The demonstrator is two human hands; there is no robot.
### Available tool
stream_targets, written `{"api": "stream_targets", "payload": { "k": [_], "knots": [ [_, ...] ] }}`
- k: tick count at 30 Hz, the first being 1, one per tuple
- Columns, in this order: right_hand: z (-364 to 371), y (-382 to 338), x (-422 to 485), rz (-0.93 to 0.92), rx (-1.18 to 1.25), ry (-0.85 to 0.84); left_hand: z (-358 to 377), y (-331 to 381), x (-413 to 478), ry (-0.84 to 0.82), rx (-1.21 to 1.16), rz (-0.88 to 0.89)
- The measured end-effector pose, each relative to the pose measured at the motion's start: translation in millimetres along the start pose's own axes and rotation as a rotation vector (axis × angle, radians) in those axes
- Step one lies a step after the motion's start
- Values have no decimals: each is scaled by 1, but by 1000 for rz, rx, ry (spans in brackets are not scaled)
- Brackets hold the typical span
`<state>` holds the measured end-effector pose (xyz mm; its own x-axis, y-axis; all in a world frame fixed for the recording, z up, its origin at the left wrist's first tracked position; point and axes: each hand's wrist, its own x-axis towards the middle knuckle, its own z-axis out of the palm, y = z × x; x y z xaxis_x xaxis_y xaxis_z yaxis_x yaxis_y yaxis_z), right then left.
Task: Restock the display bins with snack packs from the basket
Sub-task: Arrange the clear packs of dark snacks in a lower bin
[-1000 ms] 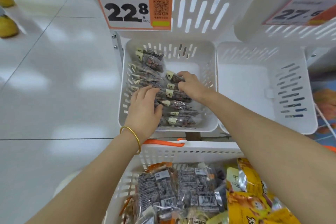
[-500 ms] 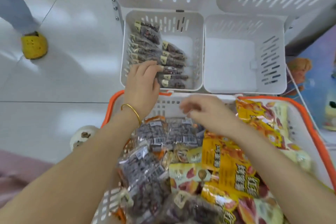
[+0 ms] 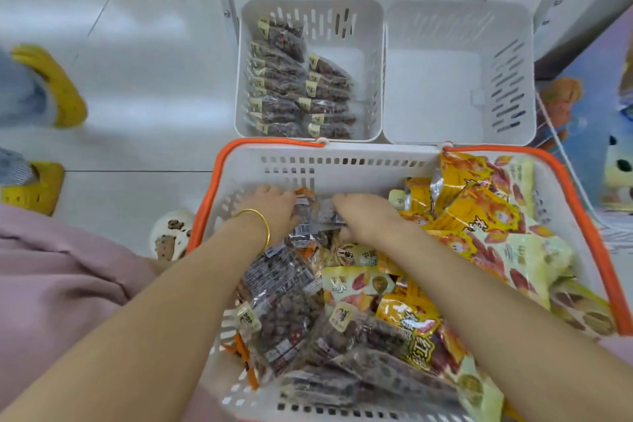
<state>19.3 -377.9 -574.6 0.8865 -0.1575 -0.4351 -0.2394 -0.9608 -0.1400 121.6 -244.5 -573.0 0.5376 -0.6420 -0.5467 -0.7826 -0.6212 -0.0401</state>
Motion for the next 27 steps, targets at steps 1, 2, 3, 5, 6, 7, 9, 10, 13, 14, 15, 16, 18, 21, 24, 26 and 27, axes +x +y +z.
{"api": "stream_targets", "payload": {
  "k": [1, 2, 3, 5, 6, 7, 9, 10, 13, 14, 15, 16, 18, 21, 24, 26, 27],
  "knots": [
    [-3, 3, -1, -5, 35, -1, 3, -1, 1, -66, 21, -61],
    [-5, 5, -2, -6, 69, 5, 6, -1, 1, -117, 17, -113],
    [-7, 9, -3, 1, 109, 17, 8, -1, 1, -149, -4, -141],
    [-8, 15, -6, 34, 232, 67, 8, -1, 1, -155, -76, -154],
    [-8, 18, -9, 54, 306, 107, 6, -1, 1, -141, -124, -156],
    [-8, 21, -11, 70, 374, 152, 3, 0, 0, -128, -169, -157],
    [-7, 23, -16, 83, 447, 214, 1, 2, 1, -124, -258, -163],
    [-6, 23, -18, 81, 462, 228, 1, 2, 1, -121, -303, -166],
    [-2, 22, -22, 101, 530, 310, 5, 0, 4, -101, -416, -180],
    [-2, 22, -23, 132, 580, 357, 6, -1, 5, -105, -420, -185],
    [-2, 23, -23, 177, 648, 401, 7, -2, 5, -108, -387, -183],
    [-2, 24, -23, 221, 725, 436, 6, -2, 5, -116, -322, -176],
    [-2, 28, -22, 261, 848, 457, 5, -1, 4, -123, -217, -164],
    [-1, 31, -24, 268, 959, 438, 1, 0, 4, -58, -254, -152],
    [-1, 34, -27, 272, 1106, 462, -7, 0, 0, 41, -599, -131],
    [-5, 36, -32, 296, 1252, 522, -19, 0, -5, 59, -804, -77],
    [-7, 37, -35, 327, 1374, 555, -25, 0, -7, 62, -864, -31]
  ]
}}
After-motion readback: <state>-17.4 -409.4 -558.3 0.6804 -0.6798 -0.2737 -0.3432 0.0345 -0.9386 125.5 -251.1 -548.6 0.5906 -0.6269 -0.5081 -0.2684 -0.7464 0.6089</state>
